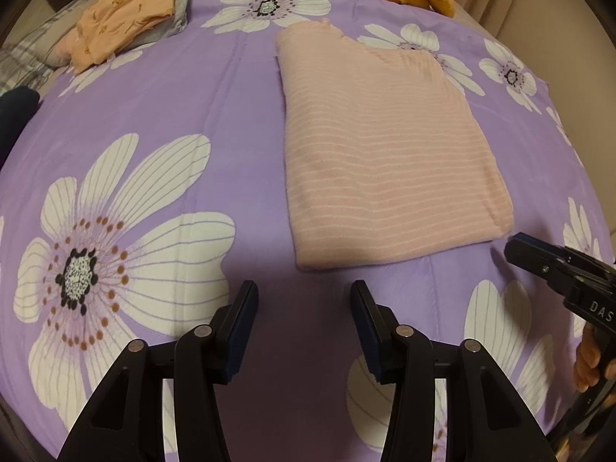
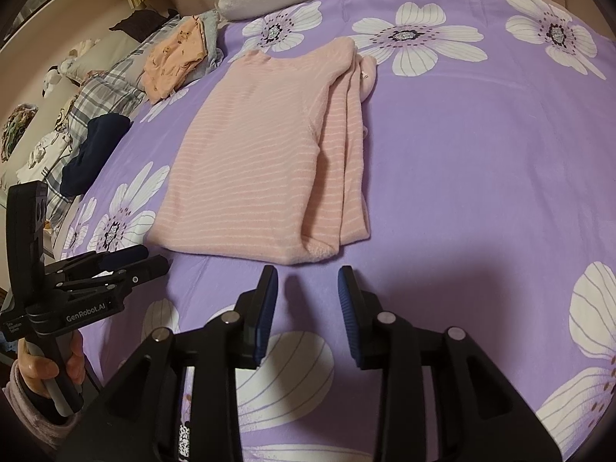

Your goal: Fold small clothes

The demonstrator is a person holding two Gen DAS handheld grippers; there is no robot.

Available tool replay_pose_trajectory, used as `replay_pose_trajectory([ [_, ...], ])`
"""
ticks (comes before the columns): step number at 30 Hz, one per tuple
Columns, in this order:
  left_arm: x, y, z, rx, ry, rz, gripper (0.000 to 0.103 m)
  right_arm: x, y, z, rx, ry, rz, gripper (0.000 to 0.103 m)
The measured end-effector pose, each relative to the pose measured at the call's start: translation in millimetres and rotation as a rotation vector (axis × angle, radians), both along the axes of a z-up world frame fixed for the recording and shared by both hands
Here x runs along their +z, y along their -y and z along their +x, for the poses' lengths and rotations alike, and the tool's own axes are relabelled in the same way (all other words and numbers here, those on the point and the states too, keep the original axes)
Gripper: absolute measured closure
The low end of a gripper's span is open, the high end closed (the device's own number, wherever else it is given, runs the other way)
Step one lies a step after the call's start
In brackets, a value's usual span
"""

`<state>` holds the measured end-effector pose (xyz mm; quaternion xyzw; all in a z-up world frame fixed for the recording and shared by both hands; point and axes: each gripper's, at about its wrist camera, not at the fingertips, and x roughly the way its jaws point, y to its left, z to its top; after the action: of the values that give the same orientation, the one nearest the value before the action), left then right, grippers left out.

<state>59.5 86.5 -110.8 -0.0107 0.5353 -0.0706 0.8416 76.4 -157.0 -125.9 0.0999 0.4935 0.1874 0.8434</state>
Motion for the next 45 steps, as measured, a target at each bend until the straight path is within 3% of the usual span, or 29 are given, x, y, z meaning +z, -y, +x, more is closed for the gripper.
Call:
replay_pose_trajectory([
  [1, 1, -1, -1, 0.007, -0.001, 0.002, 0.034, 1, 1, 1, -0.002, 0.000, -0.001, 0.062],
  [2, 2, -2, -2, 0.013, 0.003, 0.003, 0.032, 3, 2, -1, -0.007, 0.002, 0.000, 0.060],
  [19, 29, 1, -19, 0.024, 0.058, -0.026, 0.031, 29, 6, -18, -0.056, 0.052, -0.021, 0.024],
  [20, 31, 2, -20, 0.025, 0.064, -0.024, 0.028, 30, 7, -18, -0.060, 0.056, -0.020, 0.023],
  [22, 36, 3, -22, 0.023, 0.079, -0.026, 0.008, 33, 7, -20, -0.067, 0.064, -0.018, 0.020],
  [23, 38, 4, -24, 0.018, 0.089, -0.031, 0.005, 35, 7, -20, -0.068, 0.067, -0.018, 0.018],
  [25, 44, 6, -27, 0.012, 0.111, -0.034, 0.004, 38, 7, -22, -0.075, 0.077, -0.022, 0.007],
  [29, 52, 8, -30, 0.007, 0.134, -0.027, 0.004, 48, 7, -26, -0.079, 0.111, -0.031, 0.000],
  [45, 94, 10, -43, 0.068, 0.202, -0.022, 0.003, 119, -1, -45, -0.095, 0.273, -0.082, 0.000],
])
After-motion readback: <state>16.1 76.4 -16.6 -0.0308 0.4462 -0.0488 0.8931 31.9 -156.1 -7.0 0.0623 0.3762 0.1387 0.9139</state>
